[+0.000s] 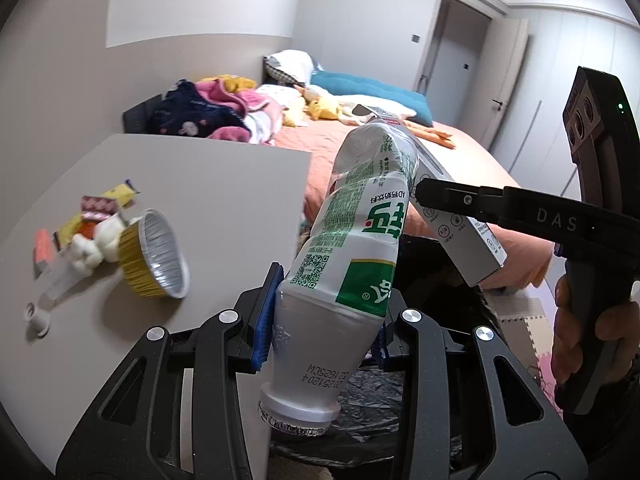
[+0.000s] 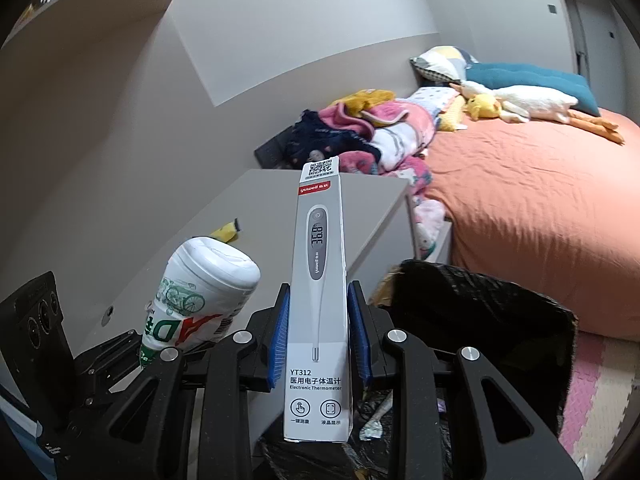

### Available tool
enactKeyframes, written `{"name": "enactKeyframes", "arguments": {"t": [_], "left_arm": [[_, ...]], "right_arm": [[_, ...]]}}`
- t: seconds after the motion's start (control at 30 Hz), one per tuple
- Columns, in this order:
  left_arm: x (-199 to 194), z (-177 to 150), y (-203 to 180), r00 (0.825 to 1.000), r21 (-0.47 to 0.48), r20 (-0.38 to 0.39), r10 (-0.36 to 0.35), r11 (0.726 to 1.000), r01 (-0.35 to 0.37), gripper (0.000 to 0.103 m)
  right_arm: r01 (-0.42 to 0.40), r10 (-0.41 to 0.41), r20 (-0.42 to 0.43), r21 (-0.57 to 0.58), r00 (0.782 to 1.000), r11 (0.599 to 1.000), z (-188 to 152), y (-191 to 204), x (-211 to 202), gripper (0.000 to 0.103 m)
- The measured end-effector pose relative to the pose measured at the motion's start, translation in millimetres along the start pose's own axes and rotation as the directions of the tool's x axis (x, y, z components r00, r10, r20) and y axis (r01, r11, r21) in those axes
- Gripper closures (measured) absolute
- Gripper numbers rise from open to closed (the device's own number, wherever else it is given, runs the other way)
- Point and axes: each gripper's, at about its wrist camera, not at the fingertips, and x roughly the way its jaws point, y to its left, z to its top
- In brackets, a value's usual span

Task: Collect trash
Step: 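Carry the box and bottle over the black bin and open both tools, then move the right tool to the gold foil cup while the left tool approaches the small white cup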

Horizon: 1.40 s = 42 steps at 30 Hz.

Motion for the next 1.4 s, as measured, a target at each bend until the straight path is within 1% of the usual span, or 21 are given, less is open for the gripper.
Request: {"name": "enactKeyframes", "arguments": {"t": [0.4,0.7,0.73,0.77,0.8,0.83,0.87,0.9,1.0,1.23,1.4], "left_arm": [[26,7,-38,0.996,0.056,-0.036,-0.084,0.995,0.086,0.065],[53,5,-54,0.986,0.058,-0.096,-0.137,0.988,0.143,0.065],[56,4,-54,0.983,0.058,-0.11,-0.145,0.987,0.152,0.064],[60,4,-55,0.981,0.061,-0.122,-0.149,0.986,0.157,0.046],[62,3,-55,0.984,0.065,-0.125,-0.13,0.988,0.139,0.027],[61,2,-57,0.989,0.07,-0.112,-0.1,0.992,0.109,0.007],[58,2,-58,0.994,0.08,-0.084,-0.072,0.994,0.079,0.006],[56,2,-59,0.995,0.093,-0.08,-0.062,0.993,0.069,0.006],[53,3,-55,0.997,0.095,-0.076,-0.022,0.995,0.029,0.006],[41,0,-42,0.998,0.069,-0.064,-0.008,0.998,0.012,0.006],[41,-2,-36,0.998,0.052,-0.061,-0.005,0.999,0.008,0.006]], "right_arm": [[0.078,-0.08,0.031,0.061,0.996,0.995,-3,-45,-28,0.073],[0.121,-0.125,0.03,0.117,0.992,0.986,-7,-76,-36,0.073],[0.124,-0.128,0.023,0.123,0.992,0.985,-7,-79,-36,0.073],[0.127,-0.131,0.023,0.131,0.991,0.983,-8,-81,-36,0.069],[0.135,-0.14,0.028,0.147,0.99,0.98,-8,-84,-37,0.051],[0.153,-0.162,0.037,0.168,0.986,0.974,-9,-88,-39,0.039],[0.17,-0.182,0.054,0.181,0.982,0.969,-9,-89,-42,0.028],[0.185,-0.201,0.073,0.185,0.977,0.965,-9,-91,-46,0.027],[0.199,-0.216,0.074,0.189,0.974,0.962,-8,-94,-46,0.027],[0.184,-0.197,0.057,0.184,0.979,0.966,-9,-92,-36,0.026],[0.178,-0.189,0.05,0.17,0.981,0.969,-8,-86,-31,0.026]]}}
